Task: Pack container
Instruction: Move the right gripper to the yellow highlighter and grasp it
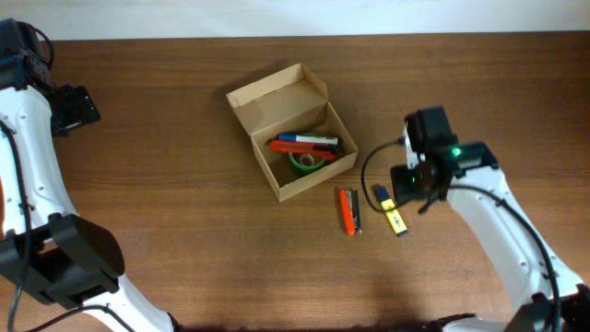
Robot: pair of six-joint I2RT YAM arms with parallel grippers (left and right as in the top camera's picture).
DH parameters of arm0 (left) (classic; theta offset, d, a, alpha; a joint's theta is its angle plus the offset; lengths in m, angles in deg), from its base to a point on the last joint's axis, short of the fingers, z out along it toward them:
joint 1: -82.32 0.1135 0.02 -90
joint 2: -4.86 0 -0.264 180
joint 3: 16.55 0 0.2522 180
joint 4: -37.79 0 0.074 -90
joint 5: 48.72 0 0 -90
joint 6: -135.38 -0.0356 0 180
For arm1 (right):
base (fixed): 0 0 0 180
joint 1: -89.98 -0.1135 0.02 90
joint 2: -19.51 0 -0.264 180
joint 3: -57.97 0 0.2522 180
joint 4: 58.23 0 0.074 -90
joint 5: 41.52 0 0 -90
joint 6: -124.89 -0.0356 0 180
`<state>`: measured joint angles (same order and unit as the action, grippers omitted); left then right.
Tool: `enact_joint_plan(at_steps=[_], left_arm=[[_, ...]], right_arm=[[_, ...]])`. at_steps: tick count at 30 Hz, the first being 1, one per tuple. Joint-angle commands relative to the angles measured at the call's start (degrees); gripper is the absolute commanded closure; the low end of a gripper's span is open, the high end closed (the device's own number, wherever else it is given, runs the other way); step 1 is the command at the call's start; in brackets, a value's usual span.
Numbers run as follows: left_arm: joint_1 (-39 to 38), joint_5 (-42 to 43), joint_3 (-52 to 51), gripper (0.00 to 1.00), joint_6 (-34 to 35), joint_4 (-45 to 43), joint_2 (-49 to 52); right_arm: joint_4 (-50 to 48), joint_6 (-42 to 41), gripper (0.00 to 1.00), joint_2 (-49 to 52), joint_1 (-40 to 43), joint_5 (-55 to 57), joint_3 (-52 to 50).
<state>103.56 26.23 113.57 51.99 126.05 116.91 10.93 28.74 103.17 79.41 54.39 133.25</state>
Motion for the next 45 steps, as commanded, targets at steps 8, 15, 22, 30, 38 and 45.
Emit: enact_joint_plan(at_steps=[8, 15, 22, 30, 38, 45], left_arm=[[-0.07, -0.22, -0.2, 0.0, -0.7, 0.07, -1.38], [-0.07, -0.22, -0.2, 0.0, -0.7, 0.07, -1.38], [-0.07, -0.22, -0.2, 0.0, -0.7, 0.07, -1.38], [-0.07, -0.22, -0.2, 0.0, -0.7, 0.07, -1.38], [-0.07, -0.22, -0.2, 0.0, -0.7, 0.07, -1.38], [-0.07, -0.22, -0.2, 0.0, -0.7, 0.07, -1.4]], right_arm=[[-3.19, -2.54, 0.27, -1.55, 0.09, -5.84, -8.85], [-4.13, 8.76, 0.21, 0.02, 0.09, -6.38, -9.03], [-6.23, 18.45, 0.2, 2.6, 0.11, -6.34, -9.16], [-7.69, 20.74, 0.22, 9.73, 0.09, -5.27, -9.14], [-9.03, 20.17, 0.29, 13.49, 0.09, -5.22, -9.14], [-11.58, 17.0, 0.32, 15.1, 0.09, -1.99, -9.14]])
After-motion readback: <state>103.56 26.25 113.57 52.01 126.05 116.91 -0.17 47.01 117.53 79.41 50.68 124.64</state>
